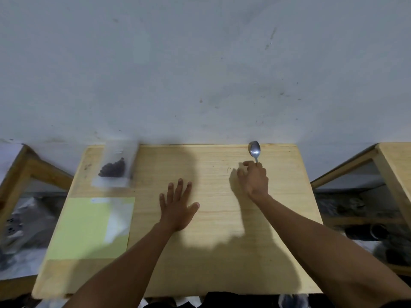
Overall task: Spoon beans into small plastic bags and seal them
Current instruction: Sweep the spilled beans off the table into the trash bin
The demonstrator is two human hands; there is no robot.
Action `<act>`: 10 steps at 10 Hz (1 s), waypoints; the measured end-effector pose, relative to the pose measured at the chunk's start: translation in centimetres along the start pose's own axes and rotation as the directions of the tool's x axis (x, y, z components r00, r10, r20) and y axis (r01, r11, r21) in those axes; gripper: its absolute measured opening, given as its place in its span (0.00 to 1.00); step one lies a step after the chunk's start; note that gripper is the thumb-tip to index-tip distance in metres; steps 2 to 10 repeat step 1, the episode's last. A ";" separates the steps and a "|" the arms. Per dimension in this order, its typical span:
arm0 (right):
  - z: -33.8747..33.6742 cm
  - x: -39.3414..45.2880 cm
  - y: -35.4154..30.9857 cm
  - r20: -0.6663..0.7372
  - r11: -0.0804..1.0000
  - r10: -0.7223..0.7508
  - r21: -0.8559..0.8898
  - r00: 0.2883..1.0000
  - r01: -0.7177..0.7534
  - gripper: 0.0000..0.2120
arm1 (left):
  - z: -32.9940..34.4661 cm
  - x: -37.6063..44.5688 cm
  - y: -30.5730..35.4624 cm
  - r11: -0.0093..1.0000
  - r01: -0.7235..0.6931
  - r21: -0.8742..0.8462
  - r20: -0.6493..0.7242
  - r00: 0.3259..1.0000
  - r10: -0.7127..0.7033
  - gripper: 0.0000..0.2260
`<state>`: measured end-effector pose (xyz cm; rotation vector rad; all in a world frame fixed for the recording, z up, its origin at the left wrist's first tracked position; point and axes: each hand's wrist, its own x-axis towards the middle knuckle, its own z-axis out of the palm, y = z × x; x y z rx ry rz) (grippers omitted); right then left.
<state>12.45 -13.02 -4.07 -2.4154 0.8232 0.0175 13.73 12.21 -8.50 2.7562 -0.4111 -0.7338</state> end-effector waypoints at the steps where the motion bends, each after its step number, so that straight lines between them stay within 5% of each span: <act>1: 1.4 -3.6 -1.4 0.125 0.995 -0.096 0.045 0.987 0.091 0.14 | -0.6 -0.5 -0.4 0.992 -0.095 -0.080 -0.246 0.967 0.073 0.22; 10: 1.4 -3.6 -1.4 0.125 0.995 -0.096 0.045 0.987 0.091 0.14 | -0.6 -0.5 -0.4 0.992 -0.095 -0.080 -0.246 0.967 0.073 0.22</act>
